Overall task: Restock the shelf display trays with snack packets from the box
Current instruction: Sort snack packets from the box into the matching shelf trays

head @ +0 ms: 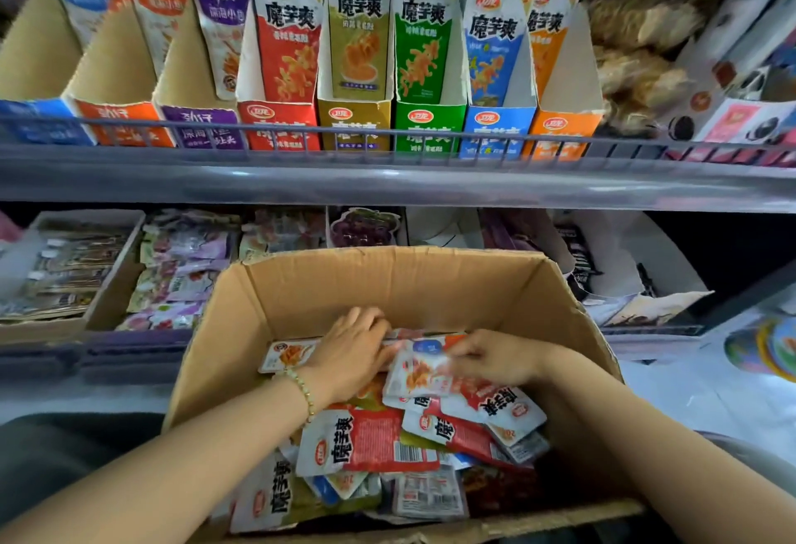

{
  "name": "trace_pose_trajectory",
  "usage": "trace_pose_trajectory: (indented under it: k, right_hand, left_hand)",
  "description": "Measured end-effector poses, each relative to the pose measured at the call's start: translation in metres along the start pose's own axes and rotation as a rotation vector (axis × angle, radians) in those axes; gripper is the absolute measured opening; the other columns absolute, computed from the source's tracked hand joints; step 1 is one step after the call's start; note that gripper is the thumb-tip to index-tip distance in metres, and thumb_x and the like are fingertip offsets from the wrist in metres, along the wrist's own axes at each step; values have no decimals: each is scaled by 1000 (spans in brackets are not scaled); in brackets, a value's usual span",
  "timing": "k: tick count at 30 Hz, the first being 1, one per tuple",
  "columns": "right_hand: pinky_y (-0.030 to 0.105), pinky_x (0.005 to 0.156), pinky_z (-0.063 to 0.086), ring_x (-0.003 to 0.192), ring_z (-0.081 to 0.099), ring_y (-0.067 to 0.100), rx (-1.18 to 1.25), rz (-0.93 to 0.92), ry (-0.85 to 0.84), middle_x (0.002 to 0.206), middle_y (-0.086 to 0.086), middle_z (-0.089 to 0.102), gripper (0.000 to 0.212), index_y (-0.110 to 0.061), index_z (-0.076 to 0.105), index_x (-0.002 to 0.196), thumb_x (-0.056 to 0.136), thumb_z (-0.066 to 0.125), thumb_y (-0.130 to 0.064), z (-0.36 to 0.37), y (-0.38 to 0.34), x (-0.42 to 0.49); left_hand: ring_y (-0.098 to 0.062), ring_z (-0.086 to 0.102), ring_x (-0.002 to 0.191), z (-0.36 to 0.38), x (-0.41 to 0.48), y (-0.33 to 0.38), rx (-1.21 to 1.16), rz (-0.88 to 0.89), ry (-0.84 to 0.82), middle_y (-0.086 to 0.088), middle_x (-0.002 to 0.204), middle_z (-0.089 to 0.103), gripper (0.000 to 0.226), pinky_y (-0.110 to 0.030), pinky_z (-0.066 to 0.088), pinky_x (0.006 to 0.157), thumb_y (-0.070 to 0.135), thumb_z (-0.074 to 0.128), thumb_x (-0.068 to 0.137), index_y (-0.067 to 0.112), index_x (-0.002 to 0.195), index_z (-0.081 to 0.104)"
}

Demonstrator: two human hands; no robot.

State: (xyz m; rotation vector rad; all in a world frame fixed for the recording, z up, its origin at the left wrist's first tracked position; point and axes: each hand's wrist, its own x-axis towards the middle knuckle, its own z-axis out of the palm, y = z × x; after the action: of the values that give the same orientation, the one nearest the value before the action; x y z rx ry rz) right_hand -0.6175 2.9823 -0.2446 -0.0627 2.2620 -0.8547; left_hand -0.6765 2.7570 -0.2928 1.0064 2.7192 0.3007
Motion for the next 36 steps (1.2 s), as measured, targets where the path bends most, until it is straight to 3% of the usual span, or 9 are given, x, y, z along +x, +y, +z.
trace_pose_trajectory:
  k: [5,10,12,15,18,23,28,32,36]
  right_hand:
    - [30,86,56,94,70,18,89,141,19,106,6,72,33,-10,64,114,99,48,-35,-23,1,-10]
    - [31,89,56,96,70,16,45,230,18,109,7,71,16,-16,58,109,94,60,-21,-33,10,-11]
    - [34,88,56,96,70,18,58,230,48,109,8,71,19,-15,57,107,90,65,-15,-35,12,-10]
    - [29,82,57,90,70,15,21,189,127,104,5,71,16,-16,60,99,87,68,-10,-36,9,-10]
    - [23,73,53,82,67,14,-25,123,385,91,2,70,12,-19,68,89,84,68,-9,-39,1,-13]
    - [27,73,51,85,64,17,-98,14,713,95,5,71,19,-12,72,106,90,64,-17,-48,-8,-25]
    - [30,72,50,85,63,17,-142,-40,738,96,3,69,15,-10,67,104,91,62,-15,-51,-5,-30]
    - [22,61,51,73,65,10,102,-142,835,83,-1,67,11,-10,63,92,87,69,-17,-55,-15,-37]
    - [25,69,56,75,70,10,391,-239,619,87,2,73,15,-12,67,94,96,56,-22,-54,-34,-44]
  left_hand:
    - [-22,43,121,-5,-2,0,-292,-145,-246,-5,126,51,54,-36,34,103,50,16,101,18,136,41]
    - [-20,29,127,7,-8,0,-138,-57,-315,-1,136,38,48,-37,27,108,48,22,101,21,134,43]
    - [-20,39,126,13,-10,-1,-216,-61,-343,-1,138,45,42,-37,35,103,49,26,100,22,130,39]
    - [-17,58,97,12,-9,0,-386,-82,-248,-1,117,59,39,-34,48,85,48,32,99,25,129,41]
    - [-16,51,107,16,-11,4,-362,-96,-202,1,114,51,39,-31,41,92,49,38,97,29,128,49]
    - [-16,46,107,29,-6,10,-397,-260,-130,2,115,52,45,-34,43,90,63,55,82,26,107,45]
    - [-14,61,96,26,7,13,-675,-412,-164,1,107,62,47,-29,52,80,37,79,74,20,106,50]
    - [-10,61,65,-10,1,3,-819,-416,-23,-7,88,66,16,-20,48,54,14,68,87,17,86,52]
    - [-18,64,74,-61,-20,-1,-902,-449,-57,-3,89,66,9,-27,49,61,21,50,98,13,103,51]
